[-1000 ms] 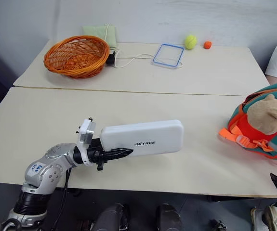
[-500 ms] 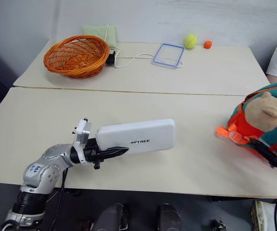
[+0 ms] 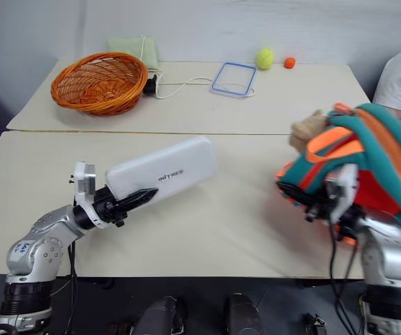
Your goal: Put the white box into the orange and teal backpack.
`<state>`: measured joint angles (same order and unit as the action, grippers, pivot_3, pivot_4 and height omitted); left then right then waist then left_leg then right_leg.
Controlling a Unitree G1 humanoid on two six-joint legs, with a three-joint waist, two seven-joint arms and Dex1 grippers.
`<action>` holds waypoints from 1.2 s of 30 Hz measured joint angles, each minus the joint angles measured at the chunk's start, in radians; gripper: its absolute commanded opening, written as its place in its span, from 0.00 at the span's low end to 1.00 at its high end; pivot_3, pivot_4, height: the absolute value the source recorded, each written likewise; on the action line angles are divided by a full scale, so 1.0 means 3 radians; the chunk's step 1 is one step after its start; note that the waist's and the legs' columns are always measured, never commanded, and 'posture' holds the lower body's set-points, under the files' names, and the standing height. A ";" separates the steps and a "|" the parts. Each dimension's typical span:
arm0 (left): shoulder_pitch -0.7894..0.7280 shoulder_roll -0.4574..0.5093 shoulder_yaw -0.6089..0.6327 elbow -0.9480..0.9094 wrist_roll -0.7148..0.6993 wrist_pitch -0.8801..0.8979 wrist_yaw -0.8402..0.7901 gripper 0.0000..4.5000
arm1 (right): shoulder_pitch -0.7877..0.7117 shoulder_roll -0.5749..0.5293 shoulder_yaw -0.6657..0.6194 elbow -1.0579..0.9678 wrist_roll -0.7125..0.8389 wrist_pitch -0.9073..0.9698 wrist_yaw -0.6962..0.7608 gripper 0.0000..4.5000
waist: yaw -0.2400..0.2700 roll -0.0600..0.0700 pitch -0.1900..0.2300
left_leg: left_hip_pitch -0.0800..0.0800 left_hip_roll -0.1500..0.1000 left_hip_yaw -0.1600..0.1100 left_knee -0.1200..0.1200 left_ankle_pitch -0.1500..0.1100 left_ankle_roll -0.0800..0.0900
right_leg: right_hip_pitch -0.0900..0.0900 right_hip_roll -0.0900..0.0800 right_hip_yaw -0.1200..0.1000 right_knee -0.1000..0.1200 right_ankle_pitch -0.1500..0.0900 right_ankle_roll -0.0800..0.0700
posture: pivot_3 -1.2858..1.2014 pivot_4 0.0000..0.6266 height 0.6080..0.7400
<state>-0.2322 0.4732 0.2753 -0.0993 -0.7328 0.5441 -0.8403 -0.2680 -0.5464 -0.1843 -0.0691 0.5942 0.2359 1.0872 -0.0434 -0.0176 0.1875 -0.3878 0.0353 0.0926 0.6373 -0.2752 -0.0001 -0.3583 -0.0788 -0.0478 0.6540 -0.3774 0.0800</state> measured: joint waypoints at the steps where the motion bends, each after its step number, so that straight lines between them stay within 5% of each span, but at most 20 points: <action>1: -0.0016 -0.0008 0.0071 0.0042 -0.0002 -0.0005 0.0076 0.32 | -0.0090 0.0072 0.0112 -0.0054 0.0017 0.0045 0.0001 0.02 | -0.0003 0.0000 0.0000 | -0.0001 0.0001 0.0000 0.0000 0.0000 -0.0001 | -0.0002 0.0000 0.0000 0.0002 0.0000 0.0000 | 0.52 0.24 1.00; 8: -0.0125 -0.0038 0.0367 0.0138 -0.0030 -0.0057 0.0489 0.32 | -0.0522 0.0259 0.0845 -0.0726 0.0417 0.0752 0.0132 0.02 | 0.0037 -0.0005 0.0002 | -0.0012 -0.0001 -0.0003 0.0000 -0.0005 0.0005 | -0.0007 -0.0005 -0.0003 0.0007 0.0000 0.0000 | 0.52 0.24 1.00; 14: 0.0138 0.0112 0.0827 -0.0199 -0.0451 0.0074 0.0515 0.32 | -0.0057 -0.0434 0.0652 -0.1044 0.0759 0.1285 0.0287 0.02 | 0.0065 -0.0015 0.0003 | -0.0037 -0.0013 -0.0016 0.0035 -0.0032 0.0033 | -0.0001 -0.0019 -0.0007 -0.0006 0.0000 0.0000 | 0.52 0.24 1.00; 21: 0.0468 0.0640 0.1211 -0.0697 -0.0940 0.0295 0.0273 0.32 | -0.0277 -0.0479 0.0430 -0.0778 0.0884 0.1472 0.0168 0.02 | 0.0047 -0.0020 0.0007 | -0.0029 -0.0013 -0.0015 0.0032 -0.0027 0.0034 | 0.0003 -0.0020 -0.0008 -0.0019 0.0004 0.0006 | 0.52 0.24 1.00; 27: 0.0502 0.0747 0.0905 -0.1077 -0.1015 0.0378 0.0152 0.32 | -0.0395 -0.0458 0.0491 -0.0669 0.0791 0.1472 0.0199 0.02 | 0.0065 -0.0018 0.0008 | -0.0032 -0.0016 -0.0015 0.0032 -0.0026 0.0031 | 0.0002 -0.0021 -0.0008 -0.0021 0.0004 0.0006 | 0.52 0.24 1.00; 36: -0.0176 0.0934 -0.0043 -0.0584 -0.0139 -0.0061 -0.0270 0.32 | -0.0363 -0.0489 0.0606 -0.0666 0.0691 0.1496 0.0284 0.02 | 0.0074 -0.0018 0.0008 | -0.0034 -0.0015 -0.0013 0.0034 -0.0025 0.0032 | 0.0001 -0.0017 -0.0008 -0.0021 0.0004 0.0007 | 0.52 0.24 1.00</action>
<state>-0.2851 0.7533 0.2624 -0.2746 -0.7744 0.5257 -0.9214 -0.3769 -0.6932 -0.0027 -0.2689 0.8016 0.6847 1.1723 -0.0213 -0.0232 0.1899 -0.3979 0.0307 0.0887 0.6476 -0.2826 0.0094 -0.3579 -0.0839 -0.0503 0.6478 -0.3762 0.0820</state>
